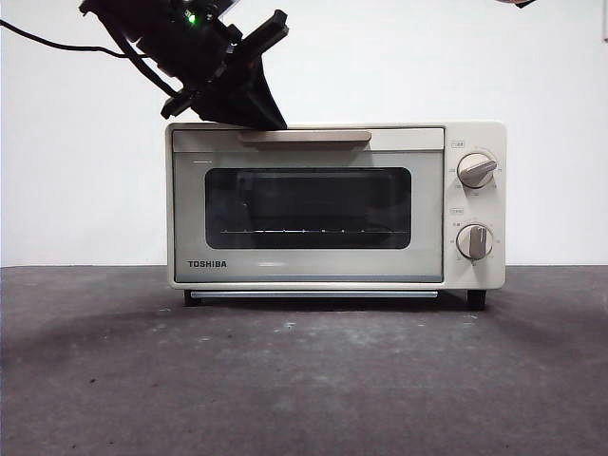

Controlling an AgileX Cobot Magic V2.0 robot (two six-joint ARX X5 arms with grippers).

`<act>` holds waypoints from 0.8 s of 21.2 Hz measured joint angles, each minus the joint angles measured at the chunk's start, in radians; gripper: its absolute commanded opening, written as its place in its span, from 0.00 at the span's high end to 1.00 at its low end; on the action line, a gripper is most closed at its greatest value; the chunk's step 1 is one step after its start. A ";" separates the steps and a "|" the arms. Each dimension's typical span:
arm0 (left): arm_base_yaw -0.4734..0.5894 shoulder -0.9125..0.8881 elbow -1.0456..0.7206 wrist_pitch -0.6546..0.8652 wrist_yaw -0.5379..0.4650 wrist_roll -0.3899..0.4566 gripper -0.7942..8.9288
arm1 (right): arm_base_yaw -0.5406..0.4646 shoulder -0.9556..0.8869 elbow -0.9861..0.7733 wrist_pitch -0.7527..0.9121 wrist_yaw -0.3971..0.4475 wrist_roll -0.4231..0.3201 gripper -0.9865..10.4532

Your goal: Eggoven

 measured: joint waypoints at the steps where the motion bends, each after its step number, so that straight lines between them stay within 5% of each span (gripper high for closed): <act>1: -0.005 0.000 0.002 -0.005 -0.002 0.000 0.91 | 0.000 0.000 0.000 0.000 0.000 0.000 0.91; 17: -0.229 0.018 -0.003 -0.365 0.018 0.024 0.91 | 0.000 0.000 0.000 0.004 0.001 0.000 0.91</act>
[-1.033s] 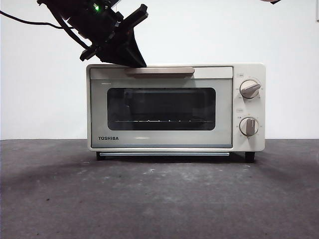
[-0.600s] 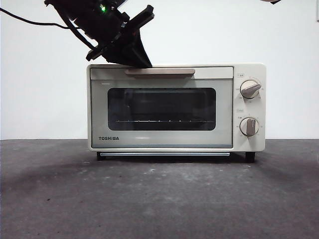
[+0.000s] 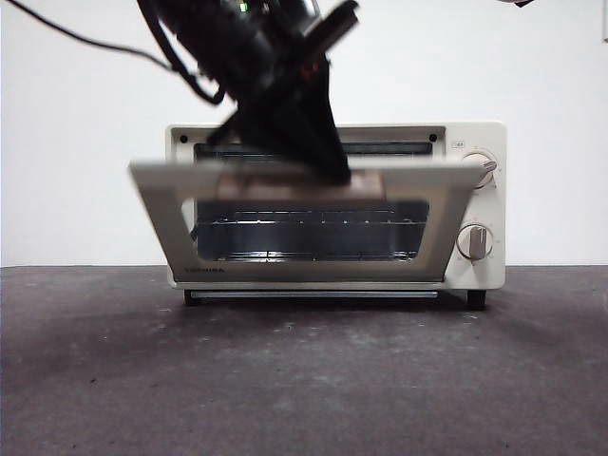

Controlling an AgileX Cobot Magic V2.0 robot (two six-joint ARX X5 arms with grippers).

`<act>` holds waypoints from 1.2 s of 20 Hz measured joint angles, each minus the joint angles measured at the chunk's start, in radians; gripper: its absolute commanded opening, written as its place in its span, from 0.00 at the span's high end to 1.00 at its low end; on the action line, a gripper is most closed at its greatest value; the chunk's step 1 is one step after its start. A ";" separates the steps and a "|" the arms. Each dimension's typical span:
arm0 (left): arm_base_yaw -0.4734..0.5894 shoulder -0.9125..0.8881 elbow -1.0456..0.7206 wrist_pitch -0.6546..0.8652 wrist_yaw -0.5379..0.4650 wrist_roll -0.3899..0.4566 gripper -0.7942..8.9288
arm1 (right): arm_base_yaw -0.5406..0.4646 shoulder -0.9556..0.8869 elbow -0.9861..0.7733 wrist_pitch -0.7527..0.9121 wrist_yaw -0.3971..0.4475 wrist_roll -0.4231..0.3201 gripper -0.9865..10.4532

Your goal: Eggoven

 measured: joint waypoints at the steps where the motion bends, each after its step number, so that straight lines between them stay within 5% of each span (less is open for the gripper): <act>1: -0.010 0.008 -0.005 -0.022 -0.003 0.000 0.91 | 0.000 0.000 0.000 0.000 0.005 0.000 0.91; 11: -0.034 -0.018 -0.007 -0.136 -0.040 -0.002 0.91 | 0.000 0.005 0.000 0.005 0.025 0.000 0.91; 16: 0.018 -0.191 -0.007 -0.132 -0.040 -0.002 0.91 | -0.007 0.103 0.000 0.069 0.012 0.001 0.91; 24: 0.200 -0.561 -0.045 -0.258 -0.042 0.000 0.91 | -0.106 0.415 0.000 0.351 -0.137 0.009 0.91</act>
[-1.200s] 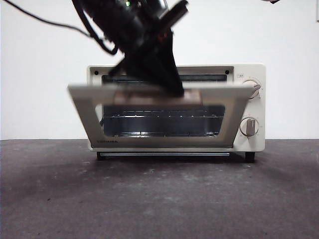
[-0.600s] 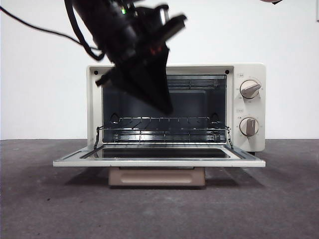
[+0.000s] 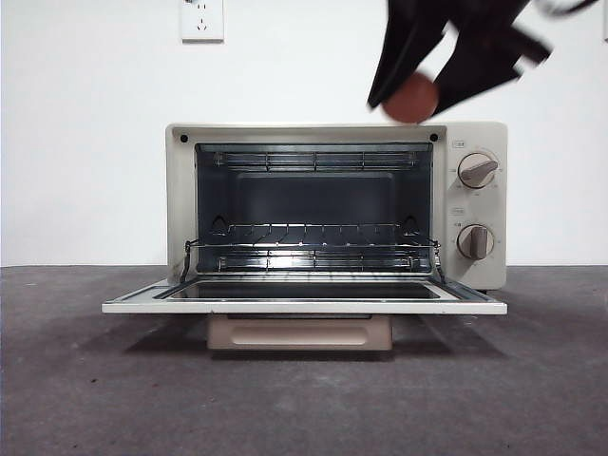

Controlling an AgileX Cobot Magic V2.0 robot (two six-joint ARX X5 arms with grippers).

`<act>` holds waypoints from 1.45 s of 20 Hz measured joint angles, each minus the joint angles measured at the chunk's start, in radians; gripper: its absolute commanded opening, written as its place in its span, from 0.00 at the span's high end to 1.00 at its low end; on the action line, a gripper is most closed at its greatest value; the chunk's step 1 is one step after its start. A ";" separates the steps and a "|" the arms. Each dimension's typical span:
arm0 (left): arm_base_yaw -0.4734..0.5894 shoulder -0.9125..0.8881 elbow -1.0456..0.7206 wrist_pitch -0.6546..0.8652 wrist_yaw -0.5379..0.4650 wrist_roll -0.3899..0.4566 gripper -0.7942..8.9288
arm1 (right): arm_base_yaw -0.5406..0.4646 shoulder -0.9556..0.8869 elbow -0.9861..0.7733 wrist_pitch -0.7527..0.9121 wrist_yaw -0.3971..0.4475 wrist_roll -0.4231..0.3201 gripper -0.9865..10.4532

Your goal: Eggoven

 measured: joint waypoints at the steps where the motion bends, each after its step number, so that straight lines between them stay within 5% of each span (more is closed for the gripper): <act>1: 0.023 -0.048 -0.032 -0.010 0.000 0.000 0.91 | -0.008 0.043 0.000 0.039 -0.005 0.002 0.91; 11: 0.135 -0.360 -0.197 -0.171 0.000 0.007 0.91 | -0.069 0.317 0.000 0.296 -0.007 0.003 0.91; 29: 0.135 -0.419 -0.197 -0.239 0.000 0.006 0.91 | -0.087 0.375 0.000 0.349 0.016 0.003 0.86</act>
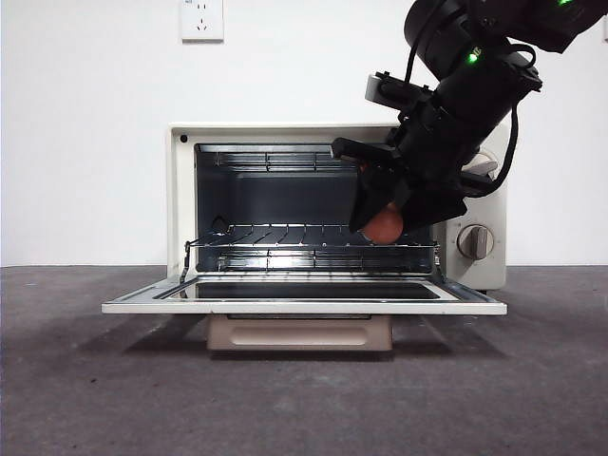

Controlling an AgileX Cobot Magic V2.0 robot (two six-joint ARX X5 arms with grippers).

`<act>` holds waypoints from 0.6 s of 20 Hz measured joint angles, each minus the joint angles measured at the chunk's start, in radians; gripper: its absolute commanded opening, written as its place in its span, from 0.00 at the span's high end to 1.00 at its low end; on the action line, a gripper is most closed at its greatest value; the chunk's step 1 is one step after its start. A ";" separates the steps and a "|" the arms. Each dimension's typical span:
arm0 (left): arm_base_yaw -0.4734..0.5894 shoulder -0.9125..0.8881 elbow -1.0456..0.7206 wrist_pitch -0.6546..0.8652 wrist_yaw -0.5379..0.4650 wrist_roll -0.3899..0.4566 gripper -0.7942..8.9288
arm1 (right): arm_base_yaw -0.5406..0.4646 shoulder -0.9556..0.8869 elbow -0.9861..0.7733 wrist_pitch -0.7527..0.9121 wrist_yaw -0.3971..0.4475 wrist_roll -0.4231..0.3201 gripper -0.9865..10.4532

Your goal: Eggoven

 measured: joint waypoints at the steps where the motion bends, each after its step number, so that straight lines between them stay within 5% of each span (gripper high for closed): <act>1: 0.000 0.000 0.000 0.000 0.000 0.000 0.91 | 0.000 0.000 0.000 0.000 0.000 0.000 0.79; 3: 0.000 0.000 0.000 0.000 0.000 0.000 0.91 | 0.000 0.000 0.000 0.000 0.000 0.000 0.70; 12: 0.000 0.000 0.000 0.000 0.000 0.000 0.91 | 0.002 0.000 0.000 0.000 0.010 0.000 0.65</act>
